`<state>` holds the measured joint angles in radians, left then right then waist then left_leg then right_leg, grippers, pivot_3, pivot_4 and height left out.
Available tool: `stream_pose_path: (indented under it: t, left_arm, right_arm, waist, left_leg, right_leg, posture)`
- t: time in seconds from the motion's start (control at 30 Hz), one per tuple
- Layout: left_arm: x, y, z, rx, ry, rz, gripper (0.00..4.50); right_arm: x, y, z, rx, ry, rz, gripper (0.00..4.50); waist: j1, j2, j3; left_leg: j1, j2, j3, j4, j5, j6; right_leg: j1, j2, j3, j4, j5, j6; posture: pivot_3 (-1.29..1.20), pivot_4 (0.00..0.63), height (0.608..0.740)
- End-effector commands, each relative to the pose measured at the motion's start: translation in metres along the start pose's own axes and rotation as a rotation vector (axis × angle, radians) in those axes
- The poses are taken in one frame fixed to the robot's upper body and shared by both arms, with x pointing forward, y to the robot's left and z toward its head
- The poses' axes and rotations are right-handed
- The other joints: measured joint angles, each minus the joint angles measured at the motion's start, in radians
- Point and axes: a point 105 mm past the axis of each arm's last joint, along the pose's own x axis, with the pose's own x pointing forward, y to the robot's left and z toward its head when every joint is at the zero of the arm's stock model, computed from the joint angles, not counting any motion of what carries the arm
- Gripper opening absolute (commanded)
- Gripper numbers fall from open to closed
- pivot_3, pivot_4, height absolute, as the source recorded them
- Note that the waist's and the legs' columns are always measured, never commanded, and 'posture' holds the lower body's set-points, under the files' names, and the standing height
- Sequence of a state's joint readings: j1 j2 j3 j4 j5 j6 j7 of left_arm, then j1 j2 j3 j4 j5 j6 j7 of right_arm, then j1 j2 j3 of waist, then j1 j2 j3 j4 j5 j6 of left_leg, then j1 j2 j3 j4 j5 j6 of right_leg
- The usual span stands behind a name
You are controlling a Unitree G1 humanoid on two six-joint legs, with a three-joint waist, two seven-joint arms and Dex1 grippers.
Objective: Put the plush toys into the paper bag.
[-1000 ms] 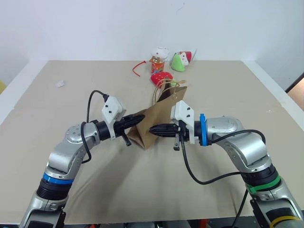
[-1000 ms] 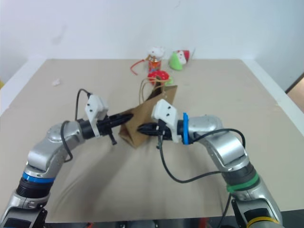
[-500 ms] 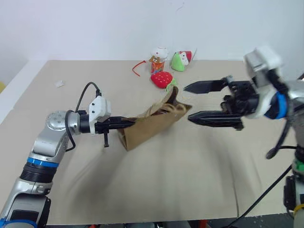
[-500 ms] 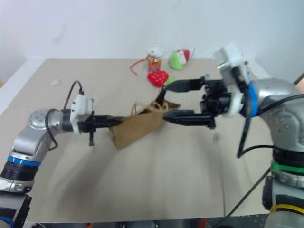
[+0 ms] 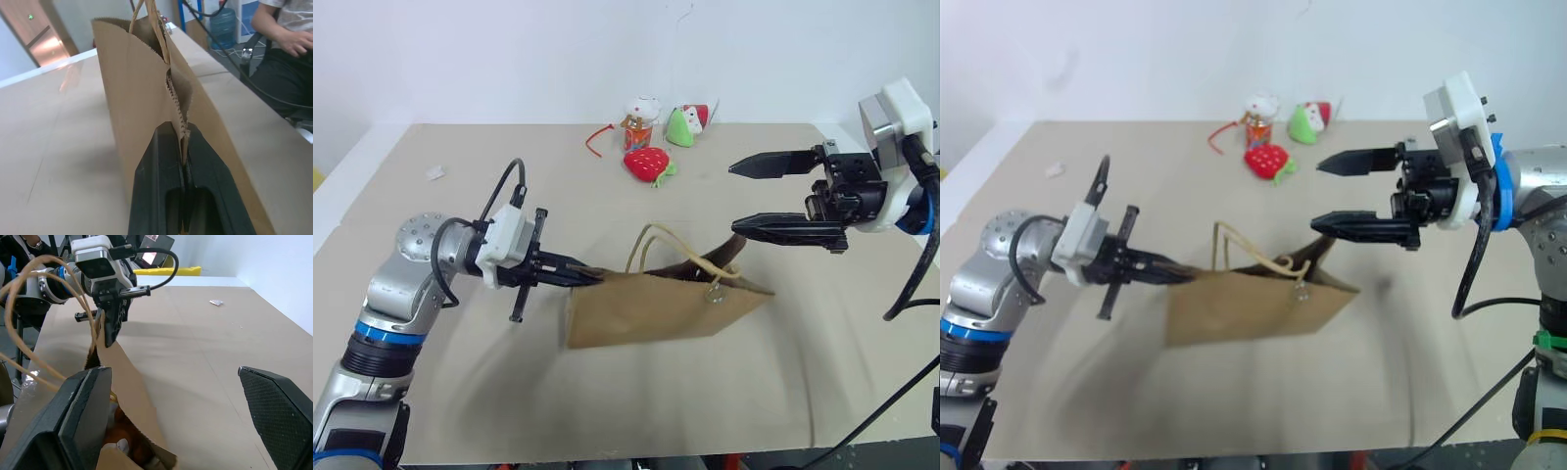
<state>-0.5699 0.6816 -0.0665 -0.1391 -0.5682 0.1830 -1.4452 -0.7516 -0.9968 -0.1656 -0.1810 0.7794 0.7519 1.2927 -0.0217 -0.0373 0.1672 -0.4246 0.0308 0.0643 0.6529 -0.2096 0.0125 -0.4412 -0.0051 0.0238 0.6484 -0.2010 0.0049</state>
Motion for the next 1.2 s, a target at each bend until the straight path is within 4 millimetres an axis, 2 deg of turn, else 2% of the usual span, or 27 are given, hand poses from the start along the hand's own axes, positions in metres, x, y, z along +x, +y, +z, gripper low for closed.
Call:
stream_pose_path:
  t: [0.03, 0.13, 0.3, 0.4, 0.47, 0.5, 0.6, 0.63, 0.73, 0.83, 0.93, 1.0, 1.07, 1.13, 1.2]
  left_arm:
    - [-0.002, -0.015, -0.003, 0.024, 0.006, -0.062, 0.0]
    - [-0.006, -0.019, -0.015, 0.005, 0.032, -0.079, 0.0]
    - [-0.015, -0.007, -0.026, 0.0, 0.104, -0.032, 0.0]
    - [-0.02, -0.002, -0.021, 0.016, 0.11, -0.025, 0.71]
    - [-0.023, 0.001, -0.013, 0.014, 0.107, -0.017, 1.64]
    - [-0.024, 0.002, -0.009, 0.005, 0.103, -0.009, 1.82]
    - [-0.023, 0.0, 0.002, -0.038, 0.08, 0.017, 2.75]
    - [-0.022, -0.002, 0.005, -0.055, 0.07, 0.028, 3.26]
    - [-0.023, -0.005, 0.016, -0.092, 0.054, 0.079, 3.95]
    - [-0.029, 0.001, 0.034, -0.115, 0.017, 0.192, 3.95]
    - [-0.043, 0.016, 0.036, -0.1, 0.046, 0.333, 3.95]
    - [-0.063, 0.036, 0.021, -0.056, 0.125, 0.496, 3.95]
    - [-0.082, 0.048, -0.005, -0.052, 0.223, 0.635, 3.95]
    - [-0.086, 0.047, -0.026, -0.065, 0.286, 0.682, 3.95]
    - [-0.081, 0.044, -0.04, -0.094, 0.297, 0.703, 3.95]
  right_arm:
    - [-0.009, 0.003, 0.012, -0.06, 0.005, -0.01, 4.47]
    - [-0.009, 0.005, 0.012, -0.054, 0.006, 0.002, 4.47]
    - [-0.005, 0.007, 0.004, -0.036, 0.006, 0.01, 4.47]
    - [-0.003, 0.007, 0.002, -0.029, 0.002, 0.01, 4.5]
    - [-0.002, 0.005, -0.001, -0.024, -0.003, 0.004, 4.5]
    - [-0.001, 0.004, -0.005, -0.023, -0.002, -0.001, 4.5]
    - [-0.002, -0.001, -0.015, -0.007, -0.004, -0.026, 4.5]
    - [-0.004, -0.002, -0.018, -0.002, -0.001, -0.034, 4.5]
    - [-0.01, -0.007, -0.028, 0.016, 0.016, -0.061, 4.5]
    - [-0.019, -0.014, -0.034, 0.023, 0.032, -0.098, 4.5]
    - [-0.026, -0.021, -0.038, 0.015, 0.046, -0.141, 4.5]
    - [-0.033, -0.03, -0.043, 0.011, 0.043, -0.208, 4.5]
    - [-0.04, -0.036, -0.053, 0.011, 0.049, -0.263, 4.5]
    - [-0.042, -0.039, -0.062, 0.014, 0.055, -0.297, 4.5]
    - [-0.043, -0.042, -0.074, 0.034, 0.057, -0.338, 4.5]
  waist:
    - [-0.001, 0.001, 0.0]
    - [0.0, 0.001, 0.0]
    - [0.001, 0.001, 0.0]
    - [0.001, 0.001, 0.0]
    - [0.001, 0.001, 0.0]
    - [0.0, 0.001, 0.0]
    - [0.0, 0.0, 0.0]
    - [0.0, 0.0, 0.0]
    - [0.0, 0.001, 0.001]
    - [0.0, 0.001, 0.001]
    - [0.0, 0.001, 0.001]
    - [0.0, 0.001, 0.001]
    - [0.0, 0.001, 0.001]
    - [0.0, 0.001, 0.001]
    - [0.0, 0.001, 0.001]
  left_leg:
    - [0.0, 0.0, 0.0, 0.0, 0.0, 0.0]
    - [0.0, 0.0, 0.0, 0.0, 0.0, 0.0]
    - [0.0, 0.0, 0.001, 0.001, 0.0, 0.0]
    - [0.0, 0.0, 0.0, 0.001, 0.0, 0.0]
    - [0.0, 0.0, 0.0, 0.001, 0.0, 0.0]
    - [0.0, 0.0, 0.0, 0.001, 0.0, 0.0]
    - [0.0, 0.0, 0.001, 0.001, 0.0, 0.0]
    - [0.0, 0.0, 0.0, 0.001, 0.0, 0.0]
    - [0.0, 0.0, 0.0, 0.001, 0.0, 0.0]
    - [0.0, 0.0, 0.0, 0.001, 0.0, 0.0]
    - [0.0, 0.0, 0.0, 0.001, 0.0, 0.0]
    - [0.001, 0.0, -0.001, 0.001, 0.0, 0.0]
    - [0.001, 0.0, -0.001, 0.001, 0.0, 0.0]
    - [0.001, 0.0, 0.0, 0.001, 0.0, 0.0]
    - [0.002, 0.0, 0.0, 0.001, 0.0, -0.001]
  right_leg:
    - [0.0, 0.0, 0.0, 0.0, 0.0, 0.0]
    - [0.0, 0.0, 0.0, 0.0, 0.0, 0.0]
    - [0.0, 0.0, 0.0, 0.0, -0.002, -0.003]
    - [0.0, 0.0, 0.0, 0.0, -0.002, -0.003]
    - [0.0, 0.0, 0.0, 0.0, -0.001, -0.002]
    - [0.0, 0.0, 0.0, 0.0, -0.001, -0.002]
    - [0.0, 0.0, 0.001, 0.0, 0.0, -0.001]
    - [0.0, 0.0, 0.0, 0.0, 0.0, 0.0]
    - [0.0, 0.0, 0.0, 0.0, 0.0, 0.0]
    - [0.0, 0.0, 0.001, 0.0, 0.0, 0.002]
    - [0.0, 0.0, 0.0, 0.0, 0.0, 0.002]
    - [0.001, 0.0, 0.0, 0.001, 0.0, 0.002]
    - [0.001, 0.0, 0.0, 0.001, 0.0, 0.001]
    - [0.001, 0.0, 0.0, 0.001, 0.0, 0.0]
    - [0.002, 0.0, 0.0, 0.001, 0.0, 0.0]
  posture:
    - [0.0, 0.15, 0.74]
    - [0.0, 0.15, 0.74]
    - [0.0, 0.15, 0.74]
    - [0.0, 0.15, 0.74]
    - [0.0, 0.15, 0.74]
    - [0.0, 0.15, 0.74]
    - [0.0, 0.15, 0.74]
    - [0.0, 0.15, 0.74]
    - [0.0, 0.15, 0.74]
    - [0.0, 0.15, 0.74]
    - [0.0, 0.15, 0.74]
    - [0.0, 0.15, 0.74]
    - [0.0, 0.15, 0.74]
    - [0.0, 0.15, 0.74]
    - [0.0, 0.15, 0.74]
